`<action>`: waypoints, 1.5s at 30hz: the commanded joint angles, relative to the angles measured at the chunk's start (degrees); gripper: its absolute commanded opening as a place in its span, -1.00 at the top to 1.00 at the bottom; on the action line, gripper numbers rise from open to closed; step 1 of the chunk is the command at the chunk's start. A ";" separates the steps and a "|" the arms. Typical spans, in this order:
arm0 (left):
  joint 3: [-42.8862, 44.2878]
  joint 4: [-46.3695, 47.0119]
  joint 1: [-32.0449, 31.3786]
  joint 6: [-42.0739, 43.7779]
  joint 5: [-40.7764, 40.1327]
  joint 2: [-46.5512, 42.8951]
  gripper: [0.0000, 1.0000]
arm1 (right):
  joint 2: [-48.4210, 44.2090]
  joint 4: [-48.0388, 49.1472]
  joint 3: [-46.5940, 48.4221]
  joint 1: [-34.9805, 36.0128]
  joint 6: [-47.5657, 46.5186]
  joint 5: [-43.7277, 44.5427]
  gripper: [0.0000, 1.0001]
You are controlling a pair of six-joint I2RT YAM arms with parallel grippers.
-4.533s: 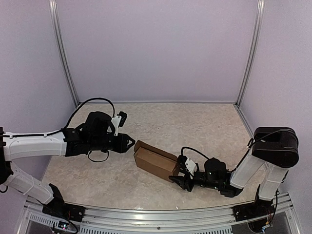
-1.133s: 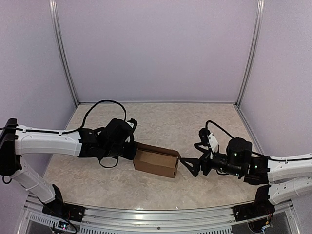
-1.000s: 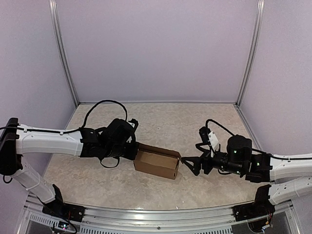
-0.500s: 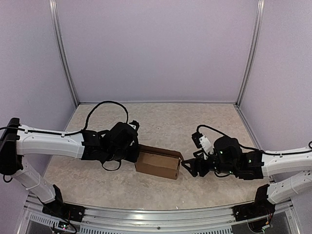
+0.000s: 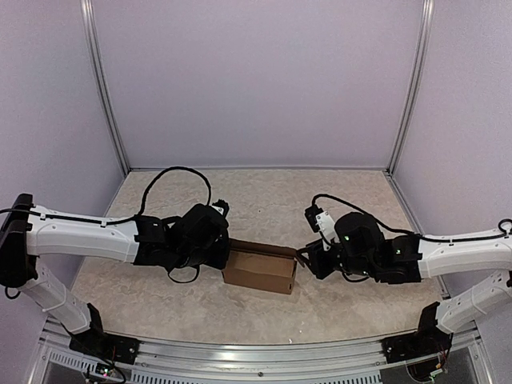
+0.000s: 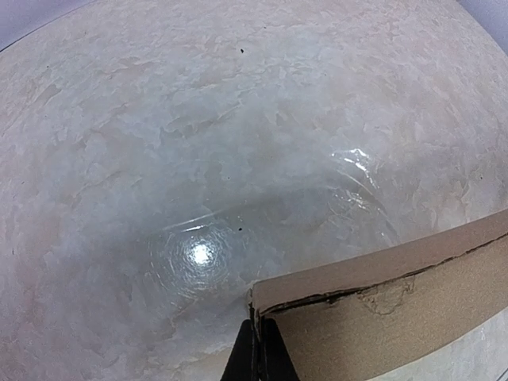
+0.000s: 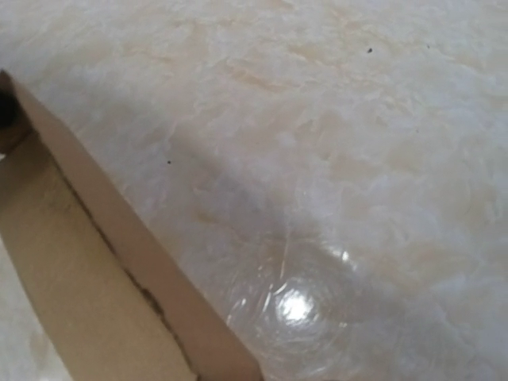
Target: Fold the paper box
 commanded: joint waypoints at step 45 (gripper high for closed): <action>-0.78 -3.51 -4.82 -6.04 -5.70 0.18 1.00 | 12.64 -21.13 19.52 4.85 23.81 4.88 1.00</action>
